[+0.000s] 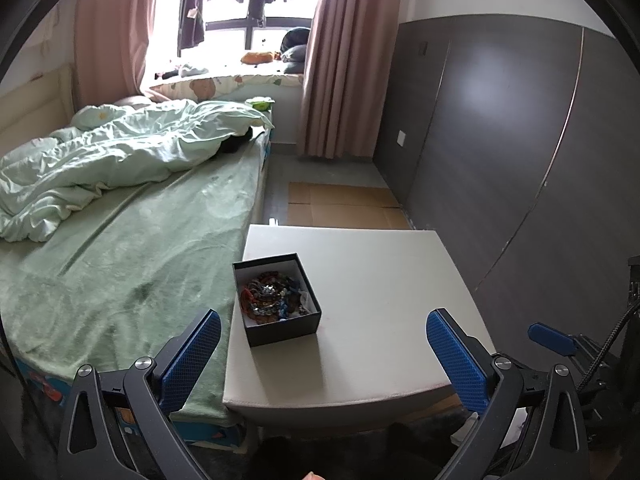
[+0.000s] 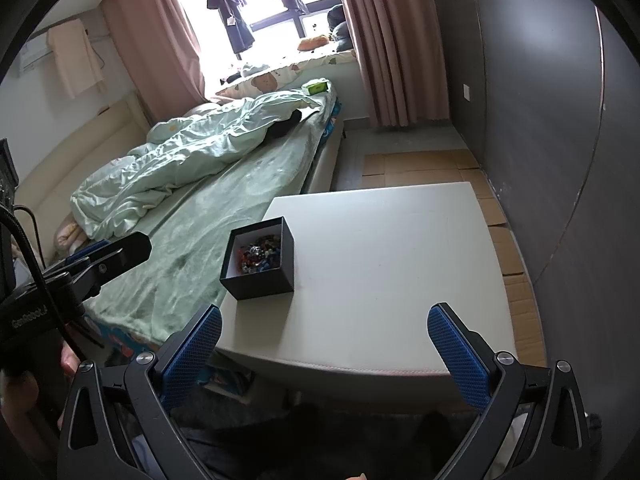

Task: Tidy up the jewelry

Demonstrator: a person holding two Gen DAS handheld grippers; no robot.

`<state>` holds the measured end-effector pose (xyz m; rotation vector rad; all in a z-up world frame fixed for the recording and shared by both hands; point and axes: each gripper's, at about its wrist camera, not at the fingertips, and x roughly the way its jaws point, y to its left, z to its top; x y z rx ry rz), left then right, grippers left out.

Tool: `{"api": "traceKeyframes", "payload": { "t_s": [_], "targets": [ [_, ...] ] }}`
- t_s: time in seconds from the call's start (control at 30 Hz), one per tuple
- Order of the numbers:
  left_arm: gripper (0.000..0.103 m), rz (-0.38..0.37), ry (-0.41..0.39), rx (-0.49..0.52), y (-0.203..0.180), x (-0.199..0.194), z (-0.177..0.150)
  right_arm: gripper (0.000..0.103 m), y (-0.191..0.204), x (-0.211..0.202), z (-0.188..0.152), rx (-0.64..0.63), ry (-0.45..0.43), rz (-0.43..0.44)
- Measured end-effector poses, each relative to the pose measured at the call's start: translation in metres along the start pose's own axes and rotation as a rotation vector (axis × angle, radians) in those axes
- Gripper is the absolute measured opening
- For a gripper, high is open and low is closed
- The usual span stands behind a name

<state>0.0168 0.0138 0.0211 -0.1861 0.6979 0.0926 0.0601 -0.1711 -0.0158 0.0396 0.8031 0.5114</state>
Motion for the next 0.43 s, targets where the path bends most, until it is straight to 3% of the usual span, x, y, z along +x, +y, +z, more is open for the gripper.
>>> {"api": "traceKeyframes", "payload": {
  "t_s": [0.43],
  "targets": [
    [0.103, 0.0, -0.009, 0.015, -0.0066, 0.0038, -0.0015, 0.103, -0.0042, -0.0011, -0.0007, 0.016, -0.008, -0.016]
  ]
}}
